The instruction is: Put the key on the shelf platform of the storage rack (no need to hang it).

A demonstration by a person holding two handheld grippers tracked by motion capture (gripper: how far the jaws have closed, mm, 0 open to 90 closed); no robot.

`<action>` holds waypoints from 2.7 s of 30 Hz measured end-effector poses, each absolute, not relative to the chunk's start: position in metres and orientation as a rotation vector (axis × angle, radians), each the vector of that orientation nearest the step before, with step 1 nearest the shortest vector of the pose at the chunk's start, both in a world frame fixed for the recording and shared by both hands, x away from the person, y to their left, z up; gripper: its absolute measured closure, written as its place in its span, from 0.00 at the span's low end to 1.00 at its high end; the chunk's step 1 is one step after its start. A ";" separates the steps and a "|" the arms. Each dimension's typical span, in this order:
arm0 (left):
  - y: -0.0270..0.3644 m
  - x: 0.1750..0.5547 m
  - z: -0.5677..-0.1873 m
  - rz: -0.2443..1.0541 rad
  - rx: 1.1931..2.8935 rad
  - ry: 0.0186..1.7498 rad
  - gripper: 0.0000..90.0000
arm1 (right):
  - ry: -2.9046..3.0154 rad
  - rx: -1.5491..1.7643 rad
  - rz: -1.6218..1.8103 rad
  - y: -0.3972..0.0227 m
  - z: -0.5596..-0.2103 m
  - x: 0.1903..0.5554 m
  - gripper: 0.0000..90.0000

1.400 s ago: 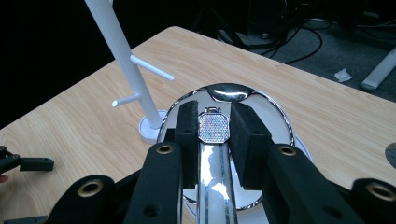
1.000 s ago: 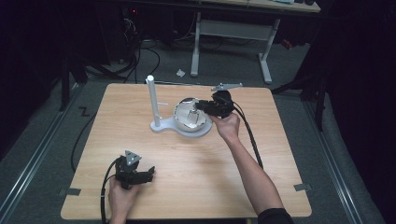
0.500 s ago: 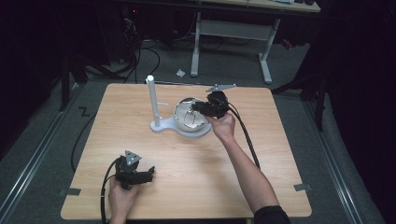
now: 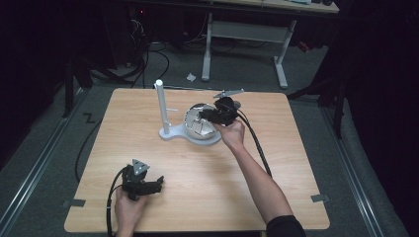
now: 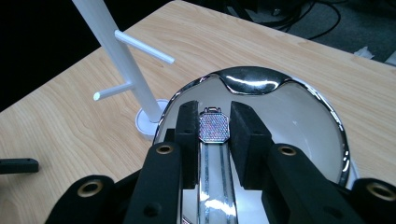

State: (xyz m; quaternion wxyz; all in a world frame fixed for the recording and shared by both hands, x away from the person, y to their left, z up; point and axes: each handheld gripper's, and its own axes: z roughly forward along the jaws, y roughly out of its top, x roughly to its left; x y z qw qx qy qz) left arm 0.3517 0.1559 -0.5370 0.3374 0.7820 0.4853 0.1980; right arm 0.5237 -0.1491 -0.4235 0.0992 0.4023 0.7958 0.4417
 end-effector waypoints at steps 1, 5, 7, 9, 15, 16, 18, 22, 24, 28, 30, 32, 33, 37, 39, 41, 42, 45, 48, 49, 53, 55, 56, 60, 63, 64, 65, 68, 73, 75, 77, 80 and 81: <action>0.156 0.352 -0.537 0.516 2.038 1.265 0.13 | 2.354 1.193 1.308 -0.149 -0.424 0.524 0.83; 0.156 0.352 -0.537 0.516 2.036 1.266 0.13 | 2.360 1.219 1.294 -0.150 -0.428 0.527 0.83; 0.156 0.352 -0.537 0.516 2.037 1.266 0.13 | 2.360 1.230 1.297 -0.150 -0.429 0.527 0.82; 0.156 0.352 -0.537 0.518 2.036 1.266 0.13 | 2.358 1.239 1.303 -0.150 -0.429 0.528 0.83; 0.156 0.352 -0.537 0.518 2.037 1.266 0.13 | 2.361 1.246 1.281 -0.150 -0.432 0.533 0.83; 0.156 0.352 -0.537 0.518 2.037 1.266 0.13 | 2.361 1.246 1.279 -0.150 -0.433 0.533 0.83; 0.156 0.352 -0.537 0.518 2.036 1.266 0.13 | 2.363 1.245 1.267 -0.150 -0.434 0.534 0.83; 0.156 0.352 -0.537 0.518 2.036 1.266 0.13 | 2.363 1.252 1.250 -0.150 -0.436 0.537 0.83; 0.156 0.352 -0.537 0.518 2.036 1.266 0.13 | 2.358 1.257 1.252 -0.150 -0.437 0.538 0.83; 0.156 0.352 -0.537 0.519 2.036 1.266 0.13 | 2.353 1.260 1.238 -0.150 -0.439 0.539 0.82; 0.156 0.352 -0.537 0.520 2.036 1.266 0.13 | 2.349 1.268 1.230 -0.150 -0.440 0.540 0.82; 0.156 0.352 -0.537 0.519 2.037 1.266 0.13 | 2.344 1.281 1.222 -0.150 -0.442 0.541 0.82; 0.156 0.352 -0.537 0.519 2.037 1.266 0.13 | 2.340 1.295 1.213 -0.151 -0.445 0.543 0.82; 0.156 0.352 -0.537 0.519 2.037 1.266 0.13 | 2.342 1.296 1.201 -0.150 -0.448 0.545 0.82; 0.156 0.352 -0.537 0.519 2.037 1.265 0.13 | 2.342 1.293 1.197 -0.150 -0.448 0.545 0.82; 0.156 0.352 -0.537 0.519 2.036 1.266 0.13 | 2.342 1.285 1.193 -0.149 -0.449 0.545 0.82; 0.156 0.352 -0.537 0.519 2.036 1.266 0.13 | 2.342 1.284 1.190 -0.148 -0.449 0.545 0.82; 0.156 0.352 -0.537 0.519 2.035 1.265 0.13 | 2.343 1.275 1.167 -0.146 -0.449 0.545 0.82; 0.156 0.352 -0.537 0.519 2.035 1.265 0.13 | 2.347 1.265 1.149 -0.146 -0.449 0.545 0.82; 0.156 0.352 -0.537 0.519 2.035 1.265 0.13 | 2.349 1.264 1.143 -0.146 -0.450 0.545 0.82; 0.156 0.352 -0.537 0.519 2.033 1.266 0.13 | 2.337 1.275 1.109 -0.150 -0.451 0.545 0.76; 0.156 0.352 -0.537 0.520 2.033 1.266 0.13 | 2.332 1.274 1.110 -0.152 -0.451 0.545 0.76; 0.156 0.352 -0.537 0.520 2.034 1.266 0.13 | 2.330 1.283 1.112 -0.153 -0.450 0.544 0.76; 0.156 0.352 -0.537 0.520 2.034 1.266 0.13 | 2.319 1.282 1.131 -0.158 -0.448 0.542 0.74; 0.156 0.352 -0.537 0.520 2.034 1.266 0.13 | 2.311 1.275 1.141 -0.160 -0.447 0.540 0.71; 0.156 0.352 -0.537 0.520 2.034 1.266 0.13 | 2.311 1.277 1.148 -0.161 -0.446 0.539 0.71; 0.156 0.352 -0.537 0.520 2.034 1.266 0.13 | 2.311 1.271 1.152 -0.161 -0.446 0.539 0.70; 0.156 0.352 -0.537 0.519 2.035 1.265 0.13 | 2.301 1.273 1.169 -0.164 -0.444 0.537 0.68; 0.156 0.352 -0.537 0.521 2.033 1.265 0.13 | 2.291 1.285 1.182 -0.168 -0.442 0.533 0.66; 0.156 0.352 -0.537 0.521 2.034 1.265 0.13 | 2.286 1.284 1.185 -0.171 -0.440 0.531 0.64; 0.156 0.352 -0.537 0.521 2.033 1.264 0.13 | 2.280 1.290 1.190 -0.174 -0.439 0.529 0.63; 0.156 0.351 -0.537 0.521 2.033 1.264 0.14 | 2.271 1.293 1.208 -0.178 -0.437 0.527 0.62; 0.156 0.351 -0.537 0.521 2.033 1.264 0.14 | 2.269 1.285 1.213 -0.179 -0.437 0.526 0.62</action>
